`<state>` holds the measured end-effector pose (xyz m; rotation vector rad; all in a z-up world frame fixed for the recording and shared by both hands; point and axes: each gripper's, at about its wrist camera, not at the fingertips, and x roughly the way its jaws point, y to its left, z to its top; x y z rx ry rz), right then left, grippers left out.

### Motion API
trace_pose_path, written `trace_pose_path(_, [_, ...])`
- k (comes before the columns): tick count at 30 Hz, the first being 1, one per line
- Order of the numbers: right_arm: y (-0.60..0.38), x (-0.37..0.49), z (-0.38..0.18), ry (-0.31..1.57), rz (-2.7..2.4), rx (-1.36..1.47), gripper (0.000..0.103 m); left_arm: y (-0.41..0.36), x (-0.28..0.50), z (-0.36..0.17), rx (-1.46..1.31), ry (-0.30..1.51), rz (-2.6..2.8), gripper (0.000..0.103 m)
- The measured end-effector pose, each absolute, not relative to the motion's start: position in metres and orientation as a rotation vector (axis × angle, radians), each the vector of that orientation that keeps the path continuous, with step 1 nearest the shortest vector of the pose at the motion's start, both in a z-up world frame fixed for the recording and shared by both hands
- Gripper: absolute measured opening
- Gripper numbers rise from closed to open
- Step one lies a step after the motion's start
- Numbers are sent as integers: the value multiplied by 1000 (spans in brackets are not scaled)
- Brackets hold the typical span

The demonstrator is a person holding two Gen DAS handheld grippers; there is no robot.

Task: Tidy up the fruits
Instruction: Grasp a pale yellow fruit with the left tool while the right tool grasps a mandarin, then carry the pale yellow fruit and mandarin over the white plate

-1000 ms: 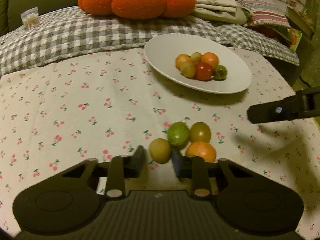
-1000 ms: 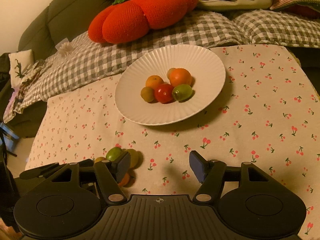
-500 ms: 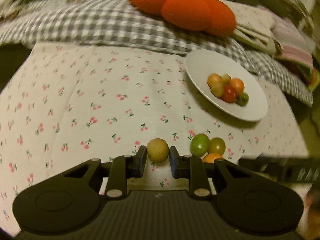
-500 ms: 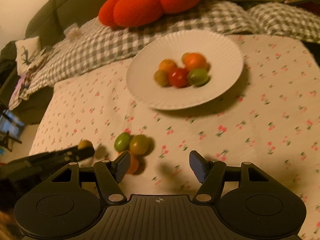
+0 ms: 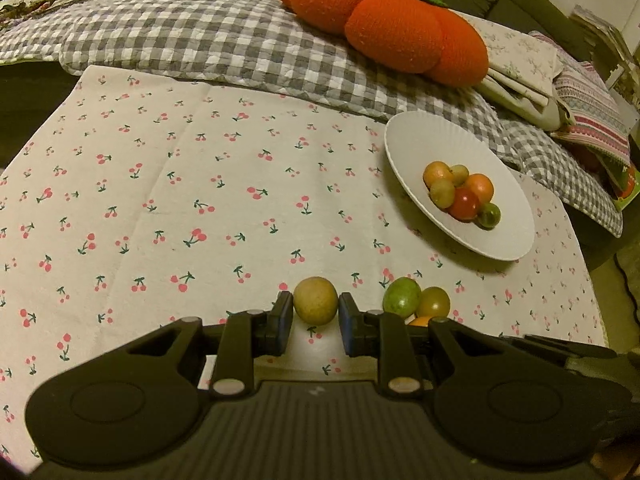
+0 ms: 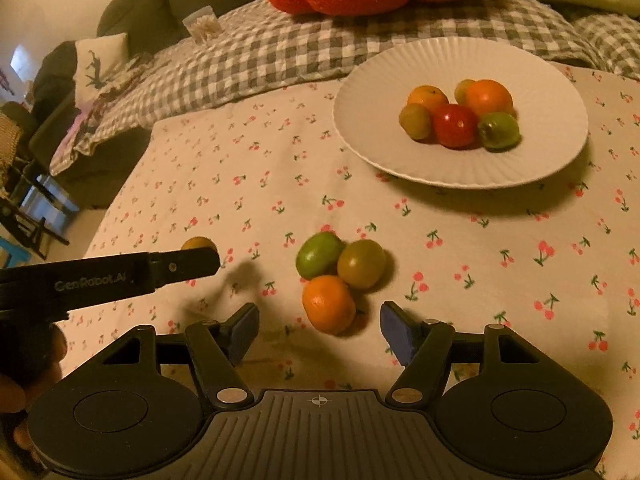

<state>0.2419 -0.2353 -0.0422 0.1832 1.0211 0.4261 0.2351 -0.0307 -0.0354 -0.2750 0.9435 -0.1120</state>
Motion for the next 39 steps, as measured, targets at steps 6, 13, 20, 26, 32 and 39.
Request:
trace_pose_path(6, [-221,241,-43,997,419,76,28,-32,234,-35,-261,937,-114,23])
trace_pose_path(13, [-222,238,-37,1000,434,91,28,-35,234,-34,-237,925,-110,23])
trace_pose_path(20, [-226,238,-33,984,420,91,28,-37,233,-31,-194,890,-95,23])
trace_pose_path(26, [-228,236,-22,954,430,103,28,-43,230,-23,-128,833,-75,23])
trace_pose_path(32, [-235,236,-11,925,423,116,28,-54,224,-14,-28,748,-50,23])
trace_pose_path(39, [-254,241,3,877,380,142,28,-72,223,-6,48,675,-64,23])
